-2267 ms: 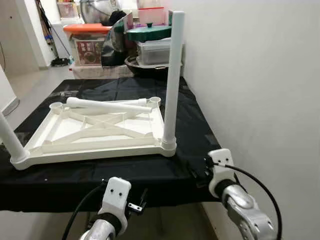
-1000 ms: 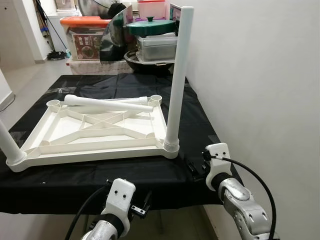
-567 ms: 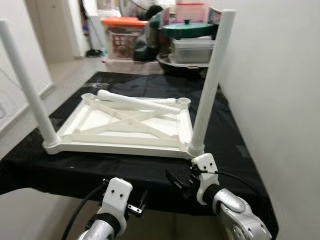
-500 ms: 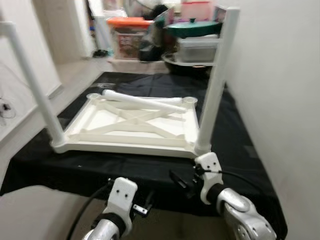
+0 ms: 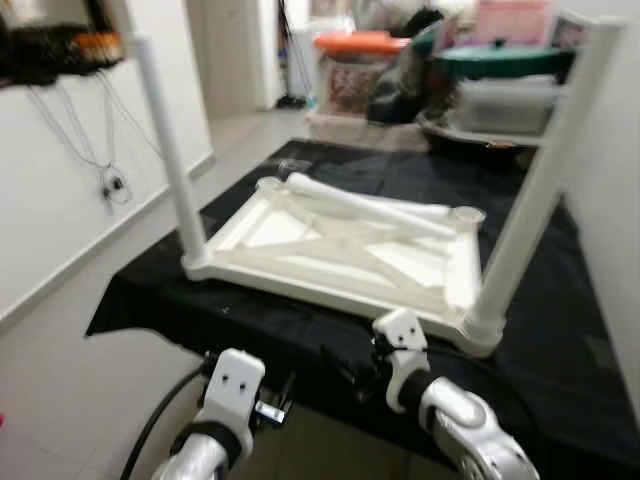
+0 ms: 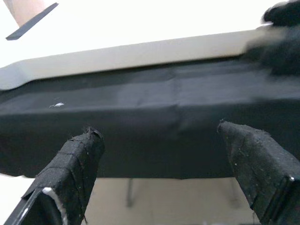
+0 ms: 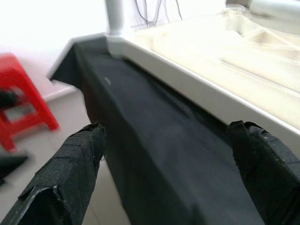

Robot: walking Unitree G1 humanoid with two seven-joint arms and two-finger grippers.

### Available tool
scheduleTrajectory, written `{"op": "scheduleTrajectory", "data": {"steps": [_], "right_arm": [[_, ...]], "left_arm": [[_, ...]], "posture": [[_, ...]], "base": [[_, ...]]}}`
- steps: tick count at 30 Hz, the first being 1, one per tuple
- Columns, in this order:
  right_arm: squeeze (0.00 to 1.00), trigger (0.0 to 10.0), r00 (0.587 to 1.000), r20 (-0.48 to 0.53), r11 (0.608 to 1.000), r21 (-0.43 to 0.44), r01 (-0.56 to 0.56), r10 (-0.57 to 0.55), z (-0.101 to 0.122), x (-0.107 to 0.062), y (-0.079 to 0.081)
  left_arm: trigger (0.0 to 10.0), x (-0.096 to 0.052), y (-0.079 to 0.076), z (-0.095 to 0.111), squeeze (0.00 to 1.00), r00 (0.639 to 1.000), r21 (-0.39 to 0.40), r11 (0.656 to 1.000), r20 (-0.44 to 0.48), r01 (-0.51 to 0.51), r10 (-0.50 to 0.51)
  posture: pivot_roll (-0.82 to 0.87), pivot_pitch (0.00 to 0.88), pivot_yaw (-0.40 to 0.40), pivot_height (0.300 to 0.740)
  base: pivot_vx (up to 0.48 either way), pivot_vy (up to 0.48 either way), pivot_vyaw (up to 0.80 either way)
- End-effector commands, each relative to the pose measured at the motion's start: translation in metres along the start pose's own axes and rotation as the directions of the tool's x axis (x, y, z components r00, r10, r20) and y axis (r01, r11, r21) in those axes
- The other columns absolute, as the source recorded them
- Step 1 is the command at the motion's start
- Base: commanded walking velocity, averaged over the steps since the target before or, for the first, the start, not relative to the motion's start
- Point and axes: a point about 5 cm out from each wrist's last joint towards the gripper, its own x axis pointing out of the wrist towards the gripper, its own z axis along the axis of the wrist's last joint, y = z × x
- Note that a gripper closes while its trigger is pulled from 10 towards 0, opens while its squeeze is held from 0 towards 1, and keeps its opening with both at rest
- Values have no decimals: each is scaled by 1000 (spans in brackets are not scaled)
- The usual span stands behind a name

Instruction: Building children table

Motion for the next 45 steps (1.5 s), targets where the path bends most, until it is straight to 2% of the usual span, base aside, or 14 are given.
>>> {"op": "scheduleTrajectory", "data": {"steps": [1, 7, 15, 17, 18, 21, 23, 31, 33, 34, 36, 45], "right_arm": [[0, 10000, 998, 7, 998, 13, 54, -54, 1, -4, -13], [0, 10000, 998, 8, 998, 12, 57, -57, 0, -6, -20], [0, 10000, 999, 27, 1000, 19, 20, -20, 3, -7, -6], [0, 10000, 1000, 23, 999, 51, -1, 0, 0, -11, -4], [0, 10000, 1000, 29, 998, 62, -4, 2, -1, -18, -7], [0, 10000, 999, 33, 998, 67, -5, 3, -2, -23, -9], [0, 10000, 993, 75, 996, 25, 86, -88, 2, -40, -19], [0, 10000, 993, 75, 996, 25, 86, -88, 2, -40, -19], [0, 10000, 965, 98, 970, 27, 243, -244, 5, -60, -20], [0, 10000, 965, 98, 970, 27, 243, -244, 5, -60, -20], [0, 10000, 932, 105, 938, 42, 344, -347, 8, -70, -19], [0, 10000, 914, 99, 920, 49, 389, -393, 6, -69, -25]], "left_arm": [[10000, 1, -2, -1, 0, 1000, 1, 1000, -7, 11, -11], [10000, 4, -5, 1, 0, 1000, 5, 1000, 2, 22, -22], [10000, 3, -5, 0, 0, 1000, 24, 999, 6, 25, -25], [10000, 3, -5, 0, 0, 999, 35, 999, 2, 32, -32], [10000, 2, -4, 0, 0, 1000, 31, 999, 3, 20, -20], [10000, 1, -2, -1, 0, 1000, 28, 1000, 4, 11, -11], [10000, -5, 4, 2, 0, 999, 33, 999, 26, -26, 25], [10000, -5, 4, 2, 0, 999, 33, 999, 26, -26, 25], [10000, -15, 8, 4, 0, 998, 21, 999, 47, -38, 37], [10000, -15, 8, 4, 0, 998, 21, 999, 47, -38, 37], [10000, -21, 10, 6, 0, 998, 16, 999, 50, -34, 33], [10000, -20, 10, 3, 0, 998, 17, 999, 48, -36, 35]], "posture": [[89, 0, -57, 740], [61, 0, -77, 740], [50, 0, -50, 740], [52, 0, -51, 740], [50, 0, -46, 740], [50, 0, -46, 740], [40, 0, -41, 740], [40, 0, -41, 740], [26, 0, -18, 740], [26, 0, -18, 740], [24, 0, -17, 740], [52, 0, -23, 740]], "base": [[0, 0, 0], [0, 0, 0], [0, 0, 0], [0, 0, 0], [0, 0, 0], [0, 0, 0], [0, 0, 0], [0, 0, 0], [0, 0, 0], [0, 0, 0], [0, 0, 0], [0, 0, 0]]}}
